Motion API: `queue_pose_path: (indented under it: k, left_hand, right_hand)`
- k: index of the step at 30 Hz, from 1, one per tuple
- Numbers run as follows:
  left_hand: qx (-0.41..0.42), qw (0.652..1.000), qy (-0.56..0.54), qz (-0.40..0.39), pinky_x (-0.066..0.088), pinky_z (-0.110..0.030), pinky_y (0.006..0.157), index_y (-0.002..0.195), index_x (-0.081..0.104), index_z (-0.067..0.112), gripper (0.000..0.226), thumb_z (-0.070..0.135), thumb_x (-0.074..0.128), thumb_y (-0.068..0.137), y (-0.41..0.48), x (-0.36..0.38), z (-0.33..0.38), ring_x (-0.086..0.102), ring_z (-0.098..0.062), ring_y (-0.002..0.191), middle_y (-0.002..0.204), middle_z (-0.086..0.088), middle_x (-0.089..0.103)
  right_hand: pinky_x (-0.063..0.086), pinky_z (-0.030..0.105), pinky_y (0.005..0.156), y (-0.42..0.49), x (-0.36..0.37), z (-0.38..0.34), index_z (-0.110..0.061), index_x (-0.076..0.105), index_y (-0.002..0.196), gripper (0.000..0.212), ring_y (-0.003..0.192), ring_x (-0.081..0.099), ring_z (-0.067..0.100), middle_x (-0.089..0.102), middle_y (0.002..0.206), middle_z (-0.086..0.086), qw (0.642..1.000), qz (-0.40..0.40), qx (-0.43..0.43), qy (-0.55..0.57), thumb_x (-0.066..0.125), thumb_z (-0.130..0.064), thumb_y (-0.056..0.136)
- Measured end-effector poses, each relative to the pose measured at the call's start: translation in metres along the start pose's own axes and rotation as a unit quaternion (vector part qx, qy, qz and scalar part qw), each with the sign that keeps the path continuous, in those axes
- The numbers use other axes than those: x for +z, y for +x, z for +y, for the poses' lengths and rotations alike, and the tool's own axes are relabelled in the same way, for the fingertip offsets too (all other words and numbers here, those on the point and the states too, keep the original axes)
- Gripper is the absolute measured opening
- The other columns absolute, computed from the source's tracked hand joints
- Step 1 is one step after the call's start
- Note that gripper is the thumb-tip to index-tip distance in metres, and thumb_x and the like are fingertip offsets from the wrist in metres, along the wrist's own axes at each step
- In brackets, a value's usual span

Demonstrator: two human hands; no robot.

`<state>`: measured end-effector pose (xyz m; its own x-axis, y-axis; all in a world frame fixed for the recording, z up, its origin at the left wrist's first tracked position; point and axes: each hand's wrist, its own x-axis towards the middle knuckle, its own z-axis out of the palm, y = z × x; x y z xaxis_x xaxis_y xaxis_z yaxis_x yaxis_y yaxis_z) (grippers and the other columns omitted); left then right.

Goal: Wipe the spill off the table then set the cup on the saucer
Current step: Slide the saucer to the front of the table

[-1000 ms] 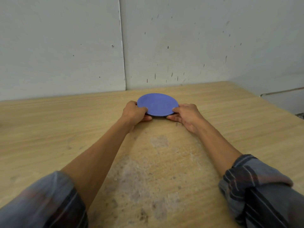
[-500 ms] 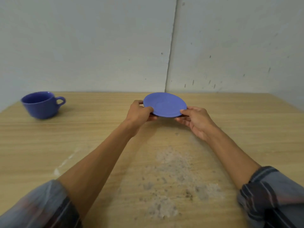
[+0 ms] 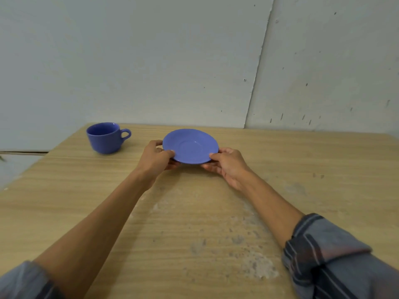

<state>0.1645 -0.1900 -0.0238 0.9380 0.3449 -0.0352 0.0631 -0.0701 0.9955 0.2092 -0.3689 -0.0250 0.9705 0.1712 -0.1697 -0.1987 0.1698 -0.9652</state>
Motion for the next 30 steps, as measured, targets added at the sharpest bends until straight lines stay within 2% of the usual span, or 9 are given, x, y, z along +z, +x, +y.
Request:
queue_pose_path:
  k: [3,7,10,13,18,21,24,27,30]
  left_hand:
    - [-0.003,1.000,0.024,0.013,0.054,-0.028,0.061,0.133,0.039,0.004,0.044,0.004,0.054,0.091,0.004,-0.009,-0.005,0.065,-0.019,0.064,0.087,-0.015,0.065]
    - [-0.020,0.999,0.037,0.020,0.056,-0.035,0.067,0.134,0.040,0.005,0.045,0.006,0.055,0.091,0.010,-0.015,-0.011,0.063,-0.021,0.063,0.078,-0.013,0.066]
    - [-0.032,0.996,0.076,0.018,0.049,-0.030,0.057,0.134,0.041,0.007,0.046,0.008,0.055,0.091,0.013,-0.017,-0.012,0.057,-0.017,0.054,0.069,-0.011,0.066]
    - [-0.043,0.994,0.096,0.015,0.045,-0.027,0.054,0.134,0.042,0.009,0.044,0.010,0.055,0.091,0.016,-0.017,-0.012,0.054,-0.014,0.050,0.068,-0.010,0.065]
    - [-0.056,0.992,0.114,0.001,0.047,-0.027,0.059,0.138,0.038,0.008,0.048,0.012,0.054,0.093,0.020,-0.020,-0.012,0.055,-0.015,0.052,0.068,-0.010,0.065]
    - [-0.054,0.991,0.122,0.002,0.047,-0.027,0.059,0.137,0.040,0.008,0.046,0.013,0.055,0.093,0.022,-0.021,-0.013,0.056,-0.014,0.050,0.067,-0.010,0.065]
    - [-0.032,0.990,0.140,0.007,0.048,-0.028,0.057,0.137,0.043,0.009,0.048,0.027,0.055,0.095,0.020,-0.025,-0.013,0.056,-0.015,0.050,0.070,-0.009,0.067]
    - [-0.003,0.979,0.203,-0.012,0.047,-0.027,0.051,0.136,0.043,0.013,0.053,0.043,0.052,0.094,0.010,-0.039,-0.006,0.059,-0.017,0.052,0.079,-0.009,0.070]
    - [0.060,0.956,0.286,0.007,0.047,-0.025,0.047,0.119,0.059,0.013,0.037,0.040,0.052,0.094,-0.001,-0.064,0.005,0.062,-0.017,0.052,0.079,-0.006,0.071]
  right_hand:
    - [0.058,0.024,0.052,0.003,0.010,0.004,0.004,0.050,0.115,0.026,0.057,0.069,0.022,0.065,0.101,0.024,1.000,-0.004,0.006,-0.007,0.052,0.006,0.090]
    - [0.060,0.025,0.055,0.005,0.017,0.007,0.005,0.049,0.116,0.026,0.062,0.068,0.024,0.063,0.103,0.024,1.000,-0.004,0.010,-0.011,0.051,0.007,0.090]
    - [0.060,0.024,0.057,0.007,0.017,0.009,0.005,0.049,0.115,0.026,0.062,0.069,0.023,0.063,0.095,0.018,1.000,-0.007,0.014,-0.016,0.052,0.007,0.090]
    - [0.060,0.025,0.059,0.009,0.017,0.009,0.003,0.050,0.109,0.020,0.063,0.068,0.023,0.063,0.091,0.016,0.999,-0.009,0.020,-0.023,0.051,0.007,0.090]
    - [0.060,0.024,0.062,0.012,0.017,0.011,-0.001,0.053,0.091,0.005,0.060,0.069,0.021,0.064,0.090,0.014,0.999,-0.009,0.031,-0.040,0.053,0.004,0.090]
    - [0.060,0.024,0.063,0.011,0.016,0.010,0.001,0.055,0.098,0.007,0.058,0.070,0.019,0.065,0.089,0.013,0.998,-0.012,0.031,-0.047,0.054,0.000,0.092]
    - [0.060,0.029,0.060,0.010,0.013,0.008,0.005,0.054,0.115,0.027,0.049,0.067,0.020,0.065,0.076,0.012,0.991,0.023,0.017,-0.128,0.053,-0.011,0.094]
    - [0.056,0.032,0.056,0.007,0.009,0.001,-0.005,0.045,0.131,0.043,0.046,0.063,0.021,0.066,0.068,0.009,0.952,0.091,-0.067,-0.283,0.051,-0.019,0.090]
    - [0.058,0.032,0.055,0.000,0.021,-0.009,-0.013,0.056,0.121,0.035,0.047,0.062,0.019,0.068,0.074,0.004,0.918,0.098,-0.154,-0.353,0.050,-0.020,0.087]
